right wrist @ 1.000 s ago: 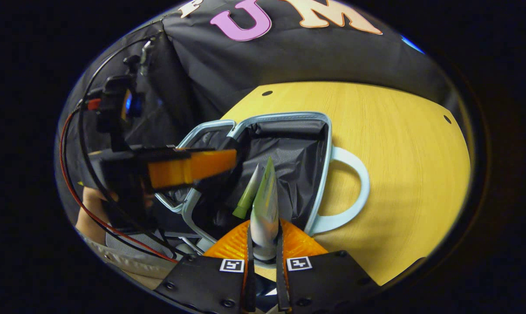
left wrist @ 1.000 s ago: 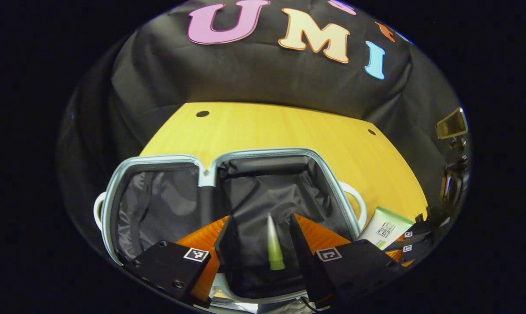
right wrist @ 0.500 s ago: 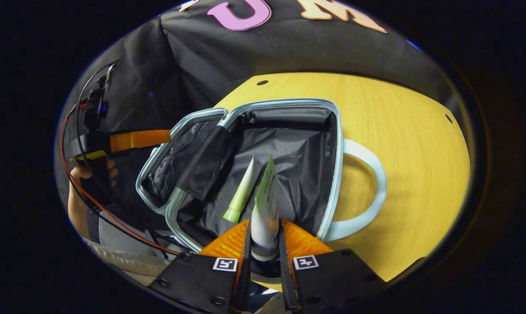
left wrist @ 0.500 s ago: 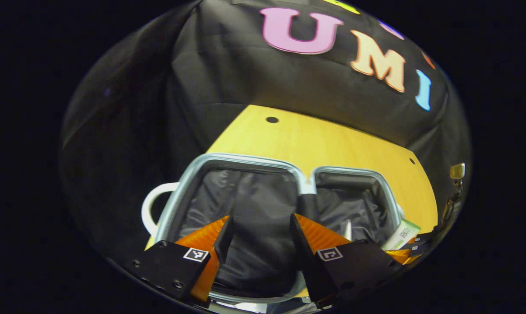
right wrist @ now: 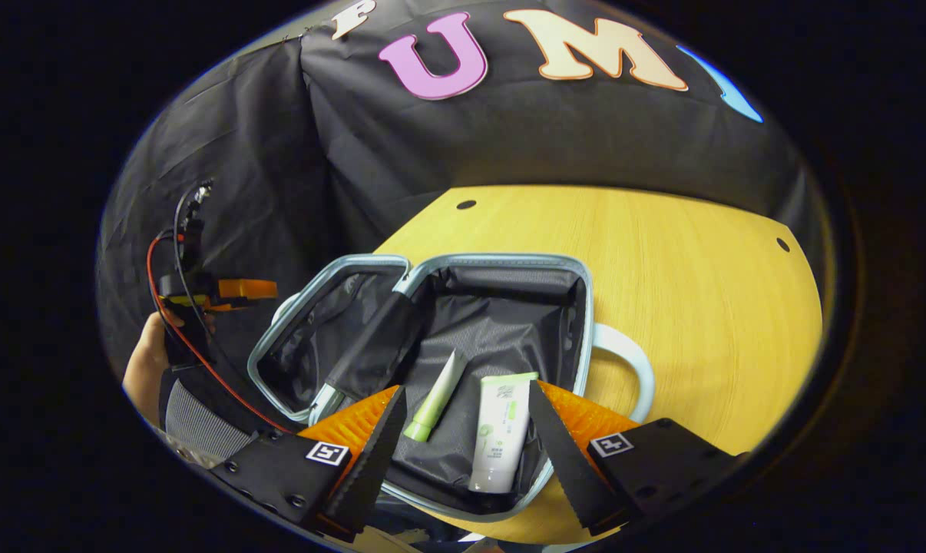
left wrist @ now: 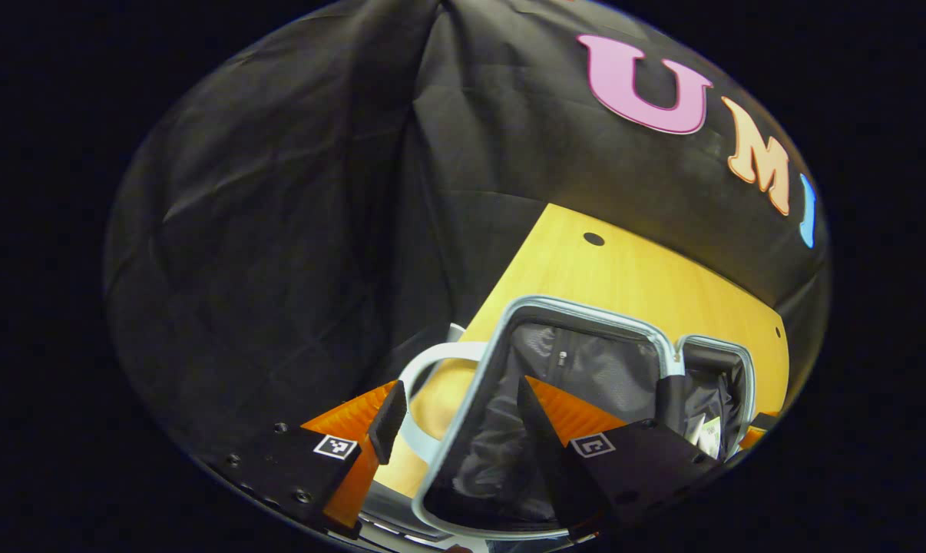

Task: First open the suitcase, pack the skin care products into it, and then close the suitcase.

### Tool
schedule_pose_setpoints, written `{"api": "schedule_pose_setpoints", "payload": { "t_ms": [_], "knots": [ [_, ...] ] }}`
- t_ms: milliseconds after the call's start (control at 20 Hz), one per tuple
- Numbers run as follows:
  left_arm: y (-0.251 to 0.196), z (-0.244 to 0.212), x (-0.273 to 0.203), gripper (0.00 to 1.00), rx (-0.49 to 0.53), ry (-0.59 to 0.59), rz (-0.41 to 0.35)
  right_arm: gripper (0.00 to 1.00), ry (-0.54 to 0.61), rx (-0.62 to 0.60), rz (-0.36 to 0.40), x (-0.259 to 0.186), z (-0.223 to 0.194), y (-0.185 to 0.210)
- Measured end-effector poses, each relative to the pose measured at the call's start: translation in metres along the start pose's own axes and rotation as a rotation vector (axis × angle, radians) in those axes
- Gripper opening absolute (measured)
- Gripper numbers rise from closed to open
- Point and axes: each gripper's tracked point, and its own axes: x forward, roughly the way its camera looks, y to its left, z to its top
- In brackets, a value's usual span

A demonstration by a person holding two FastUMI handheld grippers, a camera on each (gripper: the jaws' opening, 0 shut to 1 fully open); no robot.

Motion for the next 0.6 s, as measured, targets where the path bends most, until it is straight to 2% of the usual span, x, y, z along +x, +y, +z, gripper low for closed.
{"api": "schedule_pose_setpoints", "payload": {
  "t_ms": [200, 450, 500, 550, 600],
  "knots": [
    [0.031, -0.006, 0.028, 0.85, -0.046, 0.048, 0.009, 0.98, -0.055, 0.022, -0.031, -0.008, 0.016, -0.005],
    [0.054, -0.033, 0.071, 0.85, -0.071, 0.173, 0.007, 0.98, -0.085, 0.035, -0.097, -0.023, 0.021, -0.024],
    [0.056, -0.040, 0.077, 0.74, -0.082, 0.204, 0.003, 0.98, -0.091, 0.034, -0.107, -0.025, 0.021, -0.027],
    [0.058, -0.046, 0.082, 0.67, -0.088, 0.223, 0.007, 0.98, -0.096, 0.032, -0.118, -0.028, 0.023, -0.031],
    [0.058, -0.050, 0.086, 0.50, -0.102, 0.234, -0.002, 0.98, -0.103, 0.029, -0.127, -0.031, 0.024, -0.035]
  ]
}}
